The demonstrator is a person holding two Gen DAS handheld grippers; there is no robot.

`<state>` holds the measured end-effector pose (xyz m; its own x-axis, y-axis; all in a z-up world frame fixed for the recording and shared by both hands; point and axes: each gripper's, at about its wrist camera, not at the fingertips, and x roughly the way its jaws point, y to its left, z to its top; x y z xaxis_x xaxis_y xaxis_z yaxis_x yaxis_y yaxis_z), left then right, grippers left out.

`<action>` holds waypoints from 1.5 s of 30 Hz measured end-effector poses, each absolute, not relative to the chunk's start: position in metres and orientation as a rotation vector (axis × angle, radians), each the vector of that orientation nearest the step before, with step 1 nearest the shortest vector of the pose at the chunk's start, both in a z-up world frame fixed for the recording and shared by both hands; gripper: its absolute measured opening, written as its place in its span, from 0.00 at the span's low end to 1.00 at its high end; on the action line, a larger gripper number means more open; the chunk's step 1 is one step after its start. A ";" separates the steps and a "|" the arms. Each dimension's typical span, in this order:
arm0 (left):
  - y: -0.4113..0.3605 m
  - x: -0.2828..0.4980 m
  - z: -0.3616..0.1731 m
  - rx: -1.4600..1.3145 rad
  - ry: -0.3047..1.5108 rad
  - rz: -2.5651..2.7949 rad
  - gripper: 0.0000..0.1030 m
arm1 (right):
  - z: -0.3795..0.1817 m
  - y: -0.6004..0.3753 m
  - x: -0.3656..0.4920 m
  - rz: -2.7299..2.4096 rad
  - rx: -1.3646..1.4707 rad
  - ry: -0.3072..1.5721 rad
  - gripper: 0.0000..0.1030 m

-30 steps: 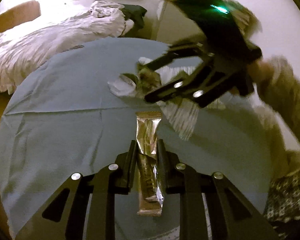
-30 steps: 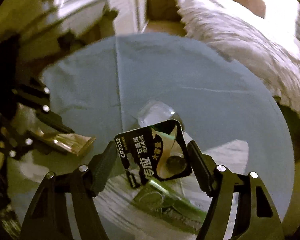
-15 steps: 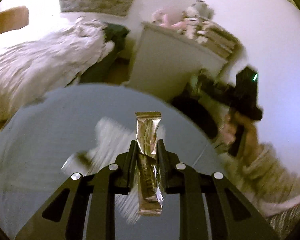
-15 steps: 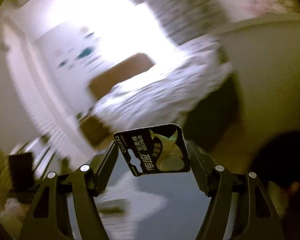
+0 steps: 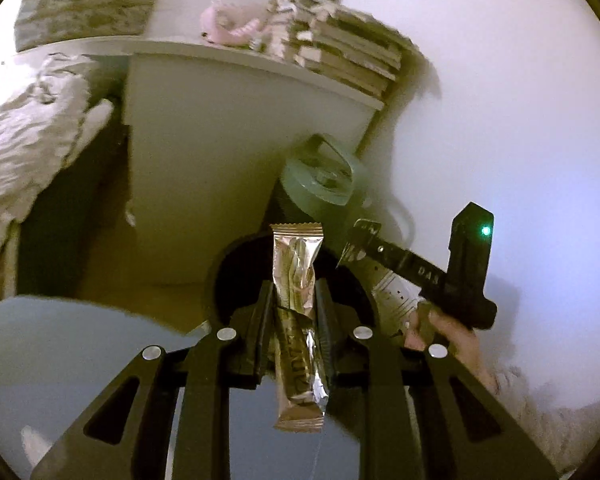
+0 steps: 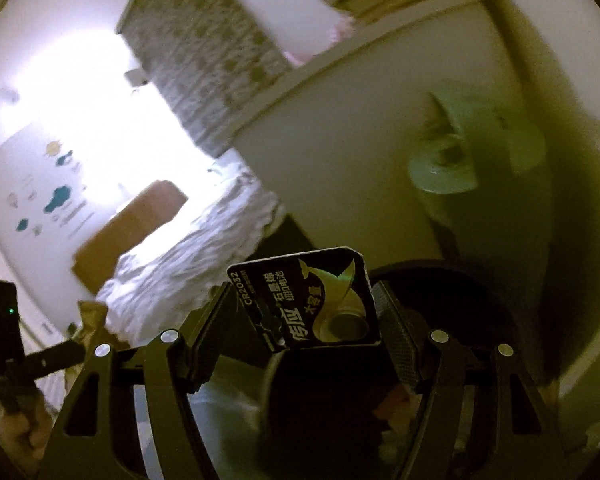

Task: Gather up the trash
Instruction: 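Carry the gold wrapper and battery card over the black trash bin, then open left tool over the bin while right tool releases the battery card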

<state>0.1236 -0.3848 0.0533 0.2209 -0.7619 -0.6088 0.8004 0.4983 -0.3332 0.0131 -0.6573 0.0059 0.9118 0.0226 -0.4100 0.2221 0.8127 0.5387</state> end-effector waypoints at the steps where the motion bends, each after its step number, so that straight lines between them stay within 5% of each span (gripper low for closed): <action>1: -0.394 0.127 0.049 0.059 0.817 -1.091 0.22 | 0.000 -0.666 0.013 -0.121 0.627 0.416 0.67; 27: -0.495 0.159 -0.025 0.146 1.004 -1.117 0.23 | -0.022 -0.700 0.014 -0.207 0.736 0.452 0.69; 29: -0.498 0.158 -0.025 0.156 1.005 -1.111 0.28 | -0.022 -0.702 0.012 -0.215 0.743 0.451 0.74; 31: -0.498 0.157 -0.024 0.163 0.999 -1.091 0.66 | -0.021 -0.703 0.009 -0.228 0.750 0.442 0.79; 33: -0.494 0.153 -0.018 0.168 0.955 -1.064 0.84 | -0.021 -0.704 0.008 -0.231 0.755 0.437 0.79; 45: -0.412 0.124 0.032 0.094 0.918 -0.922 0.95 | -0.025 -0.685 0.017 -0.223 0.702 0.487 0.80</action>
<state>0.1245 -0.4119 0.0315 0.2674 -0.6442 -0.7166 0.7193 0.6283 -0.2964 0.0167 -0.6853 -0.0245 0.8657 -0.0353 -0.4994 0.3555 0.7457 0.5635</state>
